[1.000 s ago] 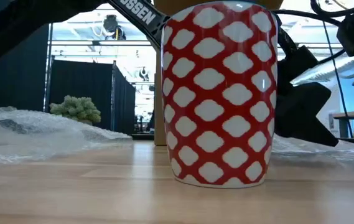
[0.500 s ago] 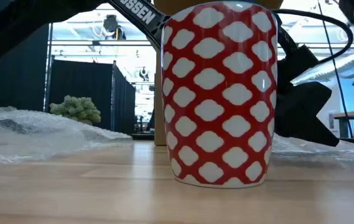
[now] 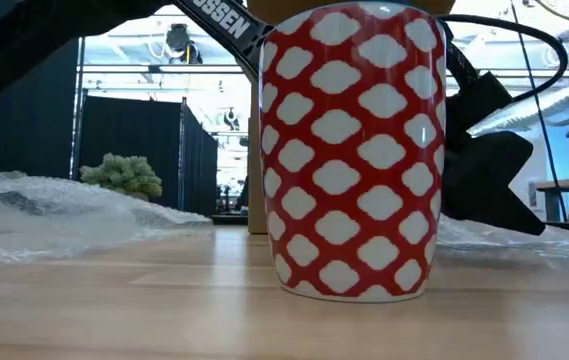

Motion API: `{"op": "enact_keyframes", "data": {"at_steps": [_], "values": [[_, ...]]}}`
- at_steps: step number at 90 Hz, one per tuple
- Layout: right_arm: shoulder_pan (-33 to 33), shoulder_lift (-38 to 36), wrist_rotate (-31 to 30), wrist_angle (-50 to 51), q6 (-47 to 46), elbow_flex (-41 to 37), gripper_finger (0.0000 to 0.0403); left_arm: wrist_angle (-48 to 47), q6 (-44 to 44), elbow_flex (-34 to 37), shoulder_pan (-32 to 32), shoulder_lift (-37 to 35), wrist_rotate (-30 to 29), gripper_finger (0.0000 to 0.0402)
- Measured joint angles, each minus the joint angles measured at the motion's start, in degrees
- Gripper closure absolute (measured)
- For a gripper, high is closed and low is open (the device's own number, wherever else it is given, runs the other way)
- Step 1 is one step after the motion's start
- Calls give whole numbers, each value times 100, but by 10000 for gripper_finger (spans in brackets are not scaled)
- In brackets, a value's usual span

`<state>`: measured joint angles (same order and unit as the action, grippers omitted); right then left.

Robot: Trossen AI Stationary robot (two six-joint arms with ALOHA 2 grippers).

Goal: Wrap mug
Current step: Wrap the yellow mug with the bubble wrap

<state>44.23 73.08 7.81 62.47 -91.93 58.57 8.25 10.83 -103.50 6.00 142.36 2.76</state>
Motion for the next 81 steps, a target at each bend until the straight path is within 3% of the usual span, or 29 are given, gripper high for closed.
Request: {"op": "enact_keyframes", "data": {"at_steps": [38,62,81], "values": [[2,837,-439,-315,242,0,202,22,0,-2,2,-4,2,402],[2,530,-80,-459,42,0,202,22,0,-4,2,-4,2,402],[1,408,-618,-734,-61,0,202,22,2,-7,2,-4,2,402]]}}
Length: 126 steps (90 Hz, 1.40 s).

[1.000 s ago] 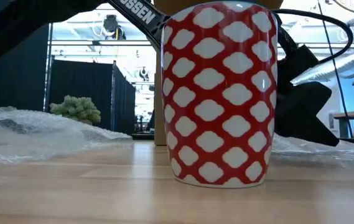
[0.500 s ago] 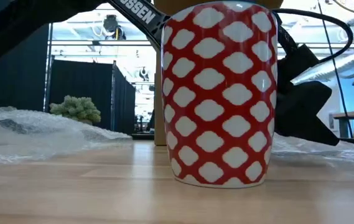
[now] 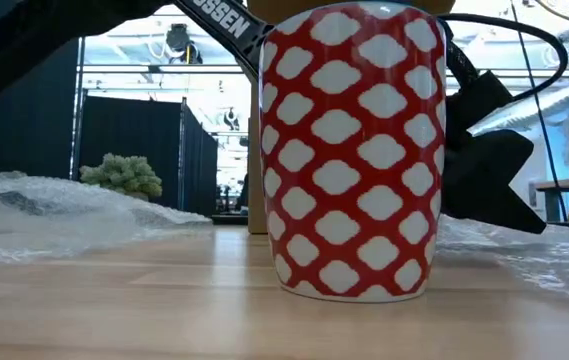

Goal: Wrap mug
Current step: Wrap the yellow mug with the bubble wrap

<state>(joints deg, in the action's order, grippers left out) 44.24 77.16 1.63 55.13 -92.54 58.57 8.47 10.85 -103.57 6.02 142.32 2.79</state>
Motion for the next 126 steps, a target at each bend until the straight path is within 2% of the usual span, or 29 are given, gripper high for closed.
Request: {"op": "enact_keyframes", "data": {"at_steps": [7,51,76,104,126], "values": [[-6,163,-168,-1,8,0,202,0,0,0,0,0,0,402],[-156,1446,-180,15,215,0,202,1,0,0,-1,0,0,402],[-193,1796,-175,-224,196,9,199,1,0,0,0,0,0,402],[-195,1694,-167,-195,486,-14,149,0,0,0,0,0,0,402],[-194,865,-147,-183,578,-22,141,0,0,0,-1,0,0,402]]}}
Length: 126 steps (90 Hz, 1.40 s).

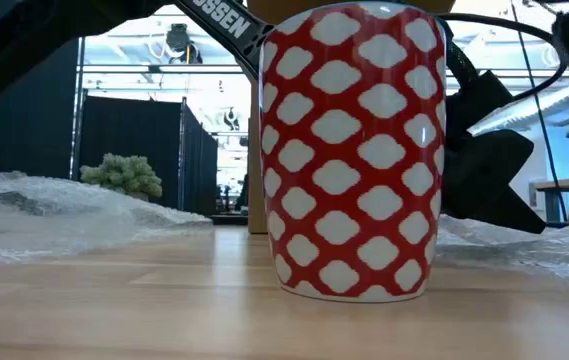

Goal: Wrap mug
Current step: Wrap the yellow mug with the bubble wrap

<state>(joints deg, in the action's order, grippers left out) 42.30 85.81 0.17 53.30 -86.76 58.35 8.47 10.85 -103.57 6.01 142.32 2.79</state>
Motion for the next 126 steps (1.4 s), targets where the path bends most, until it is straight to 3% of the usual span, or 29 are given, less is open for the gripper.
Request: {"op": "enact_keyframes", "data": {"at_steps": [19,34,52,80,95,126], "values": [[0,-547,-35,186,66,11,142,0,0,0,1,0,1,402],[0,-534,-112,557,60,11,142,0,0,0,1,0,2,402],[-35,105,-584,559,155,22,143,-2,0,0,-1,0,2,402],[-67,1086,-279,217,756,57,143,1,4,0,1,-1,2,402],[-92,743,-229,279,732,1,143,2,2,0,1,0,2,402],[-121,-652,-156,354,752,7,143,0,4,0,1,-2,3,402]]}}
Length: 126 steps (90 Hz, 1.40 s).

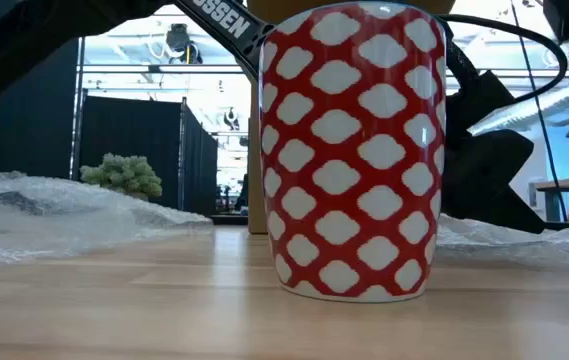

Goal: Wrap mug
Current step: Wrap the yellow mug with the bubble wrap

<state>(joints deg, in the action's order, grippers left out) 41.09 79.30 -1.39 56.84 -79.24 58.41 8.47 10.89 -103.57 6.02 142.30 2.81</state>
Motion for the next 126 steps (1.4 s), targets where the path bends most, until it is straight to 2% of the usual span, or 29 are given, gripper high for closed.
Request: {"op": "enact_keyframes", "data": {"at_steps": [17,26,37,63,81,92,105,126], "values": [[-16,-381,-139,100,-169,4,143,0,0,0,0,0,-1,402],[-14,-370,-173,247,-426,4,143,-2,0,0,0,0,-1,402],[56,-220,-161,191,-252,4,143,0,0,1,0,0,-1,402],[50,710,-185,804,-262,15,143,-2,-1,2,-2,0,-1,402],[44,1493,-189,426,-35,42,143,0,1,2,-2,0,-1,402],[32,1686,-131,137,232,42,143,10,1,2,0,0,-1,402],[-55,1407,-8,195,322,0,143,7,1,2,-2,0,-1,402],[-135,274,27,236,305,0,143,8,1,2,-2,0,1,402]]}}
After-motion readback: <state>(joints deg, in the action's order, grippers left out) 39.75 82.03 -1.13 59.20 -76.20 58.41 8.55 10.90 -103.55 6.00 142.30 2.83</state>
